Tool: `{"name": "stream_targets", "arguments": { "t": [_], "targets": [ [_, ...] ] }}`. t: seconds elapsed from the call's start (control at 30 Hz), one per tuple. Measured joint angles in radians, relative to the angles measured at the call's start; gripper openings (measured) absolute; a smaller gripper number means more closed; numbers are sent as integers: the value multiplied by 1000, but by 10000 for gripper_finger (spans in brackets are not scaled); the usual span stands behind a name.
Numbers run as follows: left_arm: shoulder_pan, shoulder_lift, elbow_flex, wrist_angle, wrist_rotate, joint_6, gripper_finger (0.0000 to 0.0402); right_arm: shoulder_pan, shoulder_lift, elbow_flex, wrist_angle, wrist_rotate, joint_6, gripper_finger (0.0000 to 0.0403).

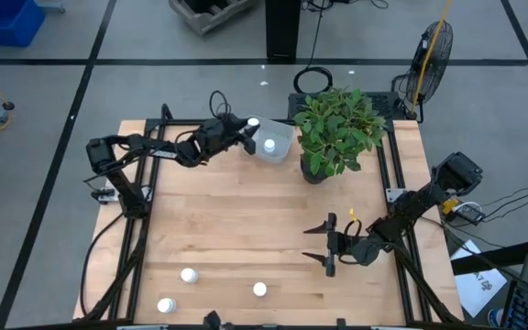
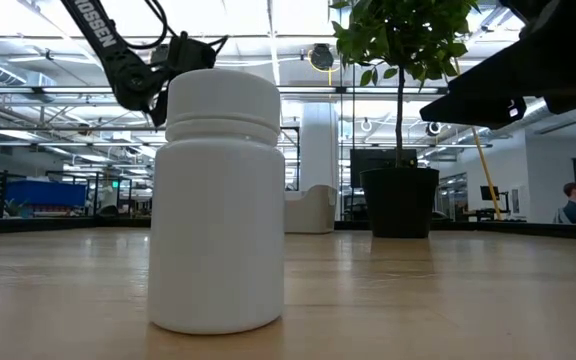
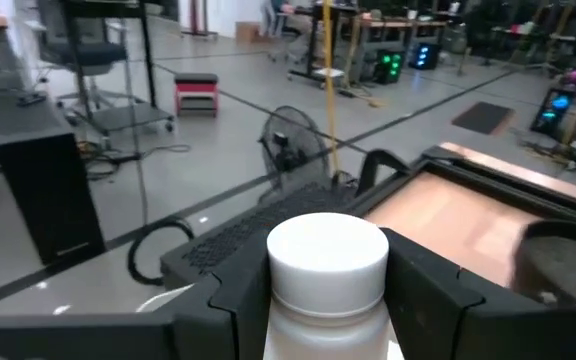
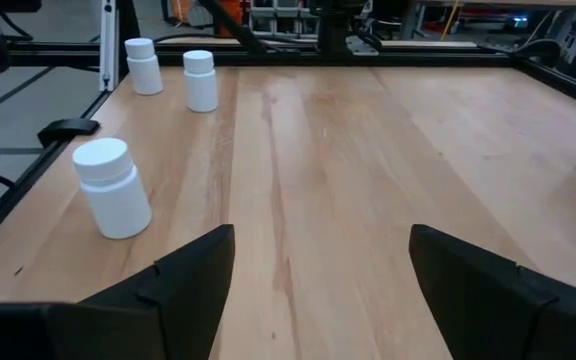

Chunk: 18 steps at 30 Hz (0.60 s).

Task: Pick and place pill bottles into a basket
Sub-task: Put the white pill bottle into the gray bin

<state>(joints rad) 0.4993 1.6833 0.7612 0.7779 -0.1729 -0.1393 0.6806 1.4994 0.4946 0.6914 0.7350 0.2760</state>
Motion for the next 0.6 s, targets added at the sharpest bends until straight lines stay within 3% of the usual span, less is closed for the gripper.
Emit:
{"name": "stream_targets", "arguments": {
  "t": [0.23, 0.6],
  "targets": [
    [50, 40, 1, 3, 96, -18, 165, -1, 0, 0, 0, -2, -8, 290],
    [65, 212, 25, 127, 127, -16, 165, -6, 0, 0, -5, -2, -12, 290]
  ]
}}
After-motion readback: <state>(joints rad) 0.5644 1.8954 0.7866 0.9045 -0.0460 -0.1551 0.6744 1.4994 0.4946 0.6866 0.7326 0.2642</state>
